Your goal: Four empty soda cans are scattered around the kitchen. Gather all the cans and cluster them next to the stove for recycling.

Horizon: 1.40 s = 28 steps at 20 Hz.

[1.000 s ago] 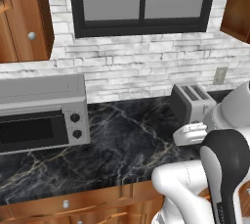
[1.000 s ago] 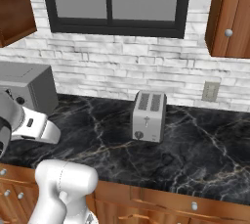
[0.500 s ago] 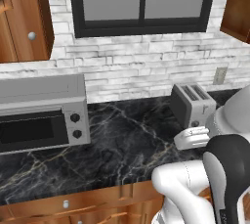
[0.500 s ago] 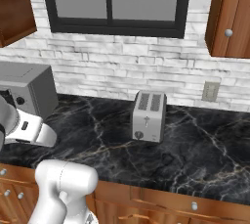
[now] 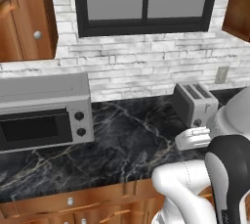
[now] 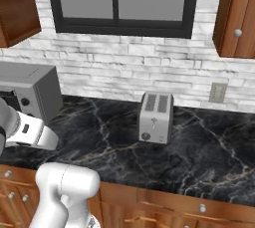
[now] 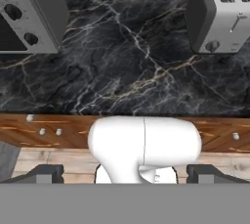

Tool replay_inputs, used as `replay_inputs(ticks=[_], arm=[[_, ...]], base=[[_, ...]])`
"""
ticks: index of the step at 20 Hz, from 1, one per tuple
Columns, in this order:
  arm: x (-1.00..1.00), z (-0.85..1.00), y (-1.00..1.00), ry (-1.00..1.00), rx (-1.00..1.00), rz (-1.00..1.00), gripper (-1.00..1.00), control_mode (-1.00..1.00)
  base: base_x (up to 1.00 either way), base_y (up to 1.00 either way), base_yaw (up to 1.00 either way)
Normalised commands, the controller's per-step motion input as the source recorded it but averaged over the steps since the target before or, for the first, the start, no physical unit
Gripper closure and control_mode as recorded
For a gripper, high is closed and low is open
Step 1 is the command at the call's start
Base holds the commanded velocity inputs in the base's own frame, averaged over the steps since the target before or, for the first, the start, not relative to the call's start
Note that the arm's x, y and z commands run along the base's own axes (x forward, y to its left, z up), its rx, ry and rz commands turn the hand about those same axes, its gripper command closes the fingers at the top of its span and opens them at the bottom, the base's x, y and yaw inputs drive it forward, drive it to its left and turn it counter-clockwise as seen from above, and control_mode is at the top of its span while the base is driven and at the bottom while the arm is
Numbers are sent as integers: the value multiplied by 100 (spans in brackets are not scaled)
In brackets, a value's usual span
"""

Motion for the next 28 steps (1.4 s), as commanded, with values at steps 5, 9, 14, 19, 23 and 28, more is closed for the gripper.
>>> replay_inputs(ticks=[5, 9, 14, 19, 23, 28], arm=[[0, 0, 0, 0, 0, 0, -100, 100], [0, 0, 0, 0, 0, 0, -100, 100], [0, 0, 0, 0, 0, 0, -100, 100], [0, 0, 0, 0, 0, 0, -100, 100], [0, 0, 0, 0, 0, 0, -100, 100], [0, 0, 0, 0, 0, 0, -100, 100]], base=[[-3, 67, 2], [-3, 74, 1], [0, 67, 2], [0, 29, 2], [0, 4, 1], [-2, 24, 0]])
